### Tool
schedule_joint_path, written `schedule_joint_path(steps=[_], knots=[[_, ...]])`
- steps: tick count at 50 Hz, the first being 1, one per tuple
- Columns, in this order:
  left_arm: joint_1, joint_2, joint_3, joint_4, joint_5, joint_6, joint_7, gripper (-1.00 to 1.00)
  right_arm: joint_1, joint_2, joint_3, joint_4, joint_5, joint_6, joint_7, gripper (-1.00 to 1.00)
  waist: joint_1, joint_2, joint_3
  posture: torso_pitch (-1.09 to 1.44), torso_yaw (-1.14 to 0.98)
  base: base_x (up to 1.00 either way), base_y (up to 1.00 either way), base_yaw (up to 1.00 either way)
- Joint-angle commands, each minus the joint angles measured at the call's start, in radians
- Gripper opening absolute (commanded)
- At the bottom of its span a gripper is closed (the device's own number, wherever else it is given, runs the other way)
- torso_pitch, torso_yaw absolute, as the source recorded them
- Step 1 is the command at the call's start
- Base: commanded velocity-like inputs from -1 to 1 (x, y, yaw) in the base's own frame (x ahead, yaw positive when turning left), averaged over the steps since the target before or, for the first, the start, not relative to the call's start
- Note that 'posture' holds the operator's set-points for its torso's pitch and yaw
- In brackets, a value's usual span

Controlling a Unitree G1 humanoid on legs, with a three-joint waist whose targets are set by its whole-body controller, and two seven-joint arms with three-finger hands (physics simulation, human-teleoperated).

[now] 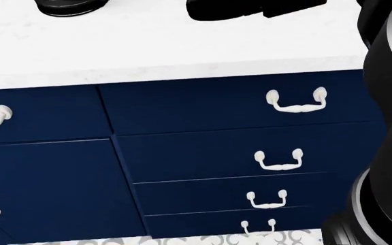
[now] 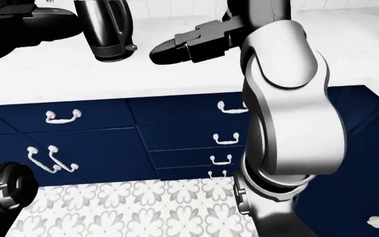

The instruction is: Close the lid of the electric kettle.

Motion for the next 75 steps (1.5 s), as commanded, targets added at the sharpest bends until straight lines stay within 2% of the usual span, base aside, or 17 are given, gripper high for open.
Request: schedule_joint_path(steps=[1, 4, 5, 7, 13, 16, 18, 21, 29, 33, 35, 41, 44, 50, 68, 69, 75], knots=[[-0.04, 0.024, -0.004, -0.007, -0.037, -0.055, 0.026, 1.0, -0.043, -0.014, -0.015, -0.01, -0.008, -0.026, -0.002, 1.0, -0.01, 0.005, -0.046, 0.0, 0.0, 0.0, 0.0, 0.0], [-0.033, 0.05, -0.022, -0.003, -0.071, -0.084, 0.047, 1.0, -0.043, -0.011, -0.014, -0.01, -0.012, -0.021, -0.002, 1.0, -0.004, -0.037, -0.047, 0.0, 0.0, 0.0, 0.0, 0.0], [-0.031, 0.058, -0.028, -0.002, -0.082, -0.093, 0.054, 1.0, -0.042, -0.01, -0.013, -0.01, -0.013, -0.019, -0.001, 1.0, 0.003, -0.02, -0.08, 0.0, 0.0, 0.16, -0.05, 0.0], [-0.03, 0.069, -0.036, 0.0, -0.099, -0.105, 0.065, 1.0, -0.042, -0.007, -0.012, -0.009, -0.014, -0.02, -0.001, 1.0, 0.009, -0.012, -0.053, 0.0, 0.0, 0.21, -0.07, 0.0], [-0.023, 0.092, -0.059, 0.002, -0.12, -0.134, 0.078, 1.0, -0.039, -0.004, -0.005, -0.009, -0.021, -0.025, 0.003, 1.0, 0.011, 0.014, -0.057, 0.0, 0.0, 0.38, -0.1, 0.0], [-0.023, 0.095, -0.065, 0.002, -0.125, -0.137, 0.08, 1.0, -0.041, -0.004, -0.007, -0.011, -0.024, -0.023, 0.008, 1.0, 0.026, -0.023, -0.046, 0.0, 0.0, 0.39, 0.0, 0.0], [-0.03, 0.1, -0.062, -0.003, -0.136, -0.14, 0.084, 1.0, -0.042, -0.003, -0.005, -0.013, -0.027, -0.02, 0.009, 1.0, 0.033, -0.077, -0.06, 0.0, 0.0, 0.4, 0.0, 0.0], [-0.043, 0.107, -0.082, -0.033, -0.121, -0.156, 0.057, 1.0, -0.037, 0.0, -0.003, -0.008, -0.03, -0.029, 0.013, 1.0, 0.028, -0.085, -0.035, 0.0, 0.0, 0.39, 0.0, 0.0], [-0.051, 0.106, -0.068, -0.061, -0.063, -0.181, -0.002, 1.0, -0.038, 0.002, 0.004, -0.01, -0.04, -0.034, 0.021, 1.0, 0.016, -0.044, -0.048, 0.0, 0.0, 0.26, 0.0, 0.0], [-0.054, 0.111, -0.067, -0.064, -0.058, -0.183, 0.0, 1.0, -0.036, 0.003, 0.005, -0.007, -0.048, -0.04, 0.026, 1.0, 0.004, 0.019, -0.047, 0.0, 0.0, 0.03, 0.0, 0.0], [-0.053, 0.112, -0.067, -0.065, -0.053, -0.184, -0.002, 1.0, -0.039, 0.003, 0.007, -0.009, -0.052, -0.036, 0.029, 1.0, -0.004, -0.007, -0.041, 0.0, 0.0, 0.0, 0.0, 0.0], [-0.067, 0.099, -0.079, -0.085, -0.061, -0.175, -0.001, 1.0, -0.04, 0.006, 0.003, -0.015, -0.057, -0.037, 0.041, 1.0, -0.008, 0.005, -0.024, 0.0, 0.0, 0.0, 0.0, 0.0], [-0.089, 0.102, -0.076, -0.107, -0.089, -0.168, 0.014, 1.0, -0.038, 0.008, 0.004, -0.017, -0.06, -0.04, 0.042, 1.0, -0.003, -0.042, -0.012, 0.0, 0.0, 0.0, 0.0, 0.0], [-0.097, 0.113, -0.073, -0.127, -0.091, -0.196, 0.008, 1.0, -0.037, 0.01, 0.007, -0.017, -0.069, -0.044, 0.045, 1.0, -0.001, -0.017, -0.038, 0.0, 0.0, 0.0, 0.0, 0.0], [-0.094, 0.145, -0.075, -0.129, -0.12, -0.249, 0.018, 1.0, -0.032, 0.012, 0.016, -0.01, -0.093, -0.046, 0.059, 1.0, -0.022, -0.01, -0.033, 0.0, 0.0, 0.0, 0.0, 0.0], [-0.093, 0.146, -0.077, -0.13, -0.12, -0.249, 0.018, 1.0, -0.032, 0.012, 0.02, -0.009, -0.095, -0.045, 0.061, 1.0, -0.015, -0.006, -0.058, 0.0, 0.0, 0.09, 0.0, 0.0], [-0.089, 0.147, -0.08, -0.128, -0.116, -0.25, 0.015, 1.0, -0.033, 0.015, 0.023, -0.01, -0.107, -0.042, 0.069, 1.0, 0.007, -0.026, 0.004, 0.0, 0.0, 0.5, 0.0, 0.0]])
